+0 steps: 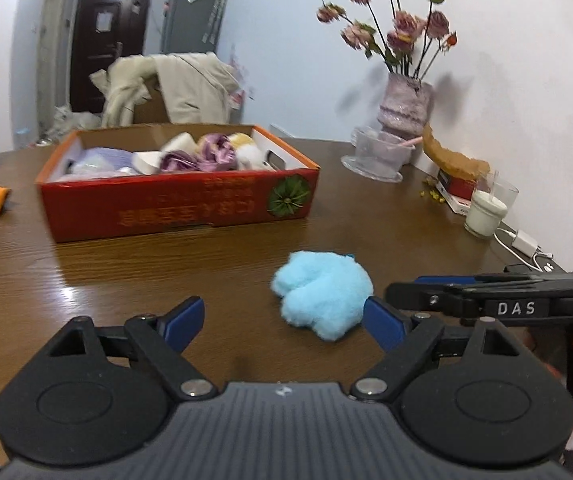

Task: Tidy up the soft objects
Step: 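Grasp the blue fluffy ball with both grippers together, then carry the blue fluffy ball into the box and open both grippers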

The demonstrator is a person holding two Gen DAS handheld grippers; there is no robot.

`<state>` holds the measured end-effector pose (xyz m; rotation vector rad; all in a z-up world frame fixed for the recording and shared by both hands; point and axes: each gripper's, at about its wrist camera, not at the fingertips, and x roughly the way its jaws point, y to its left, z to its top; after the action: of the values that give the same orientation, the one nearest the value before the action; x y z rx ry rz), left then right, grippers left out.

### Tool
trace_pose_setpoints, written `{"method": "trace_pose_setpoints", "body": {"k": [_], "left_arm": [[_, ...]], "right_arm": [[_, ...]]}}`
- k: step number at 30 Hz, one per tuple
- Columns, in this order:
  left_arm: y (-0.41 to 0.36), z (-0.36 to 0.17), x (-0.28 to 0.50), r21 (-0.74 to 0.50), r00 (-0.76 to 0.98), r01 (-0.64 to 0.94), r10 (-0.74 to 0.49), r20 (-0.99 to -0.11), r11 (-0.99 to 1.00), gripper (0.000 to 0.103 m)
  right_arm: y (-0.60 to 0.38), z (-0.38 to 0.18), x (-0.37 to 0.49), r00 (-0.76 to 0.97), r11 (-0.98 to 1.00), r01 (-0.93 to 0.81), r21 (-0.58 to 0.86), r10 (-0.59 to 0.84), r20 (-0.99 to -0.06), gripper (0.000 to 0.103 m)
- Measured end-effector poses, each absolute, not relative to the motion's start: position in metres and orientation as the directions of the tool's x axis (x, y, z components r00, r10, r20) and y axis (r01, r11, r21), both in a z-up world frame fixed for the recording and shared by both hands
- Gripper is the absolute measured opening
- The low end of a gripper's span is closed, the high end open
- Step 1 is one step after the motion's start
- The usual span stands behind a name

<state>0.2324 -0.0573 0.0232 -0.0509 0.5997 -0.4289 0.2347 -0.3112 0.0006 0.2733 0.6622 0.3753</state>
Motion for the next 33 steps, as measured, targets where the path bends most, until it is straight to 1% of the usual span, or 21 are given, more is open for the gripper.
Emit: {"method": "trace_pose_setpoints", "body": {"k": [2,3,5,6,7,9,10,12,14,17,23,26,28,33], "left_arm": [[-0.061,0.016,0.254,-0.199,0.723,0.396,-0.439,-0.533,0.896,0.087],[-0.062,0.012,0.269,-0.214,0.714,0.402,-0.451,-0.536,0.89,0.083],[-0.063,0.005,0.293,-0.253,0.694,0.405,-0.476,-0.54,0.878,0.078],[-0.062,0.001,0.307,-0.283,0.674,0.404,-0.492,-0.55,0.87,0.07],[-0.062,-0.005,0.322,-0.316,0.648,0.396,-0.506,-0.569,0.862,0.066],[-0.059,-0.017,0.343,-0.372,0.599,0.381,-0.533,-0.597,0.846,0.05],[-0.056,-0.024,0.348,-0.406,0.582,0.371,-0.55,-0.599,0.835,0.05],[-0.048,-0.029,0.351,-0.46,0.571,0.364,-0.584,-0.576,0.81,0.041],[-0.042,-0.03,0.35,-0.489,0.57,0.361,-0.603,-0.559,0.794,0.037],[-0.041,-0.031,0.35,-0.491,0.583,0.349,-0.595,-0.553,0.798,0.036],[-0.04,-0.033,0.35,-0.512,0.582,0.343,-0.606,-0.542,0.787,0.036],[-0.04,-0.032,0.349,-0.512,0.587,0.346,-0.607,-0.535,0.786,0.036],[-0.041,-0.029,0.345,-0.509,0.594,0.342,-0.601,-0.534,0.79,0.034],[-0.033,-0.013,0.311,-0.505,0.638,0.356,-0.599,-0.483,0.786,0.034]], "right_arm": [[-0.312,-0.006,0.246,0.713,0.884,-0.248,0.396,0.443,-0.543,0.056],[-0.31,-0.011,0.254,0.702,0.877,-0.249,0.412,0.456,-0.547,0.054],[-0.306,-0.019,0.27,0.671,0.863,-0.258,0.435,0.484,-0.562,0.052],[-0.303,-0.022,0.276,0.657,0.858,-0.265,0.44,0.495,-0.568,0.048],[-0.302,-0.025,0.283,0.65,0.854,-0.27,0.445,0.502,-0.57,0.047],[-0.3,-0.028,0.295,0.639,0.84,-0.284,0.462,0.525,-0.562,0.045],[-0.3,-0.029,0.301,0.639,0.839,-0.286,0.464,0.527,-0.56,0.045],[-0.302,-0.031,0.311,0.64,0.834,-0.291,0.468,0.534,-0.553,0.045],[-0.305,-0.036,0.322,0.626,0.811,-0.29,0.508,0.562,-0.54,0.044],[-0.308,-0.043,0.329,0.613,0.778,-0.286,0.56,0.597,-0.517,0.042],[-0.312,-0.047,0.33,0.617,0.758,-0.272,0.593,0.61,-0.497,0.04],[-0.311,-0.045,0.328,0.621,0.762,-0.264,0.592,0.604,-0.5,0.04],[-0.309,-0.041,0.323,0.63,0.771,-0.262,0.581,0.593,-0.502,0.038],[-0.304,-0.022,0.299,0.645,0.763,-0.292,0.576,0.602,-0.47,0.037]]}}
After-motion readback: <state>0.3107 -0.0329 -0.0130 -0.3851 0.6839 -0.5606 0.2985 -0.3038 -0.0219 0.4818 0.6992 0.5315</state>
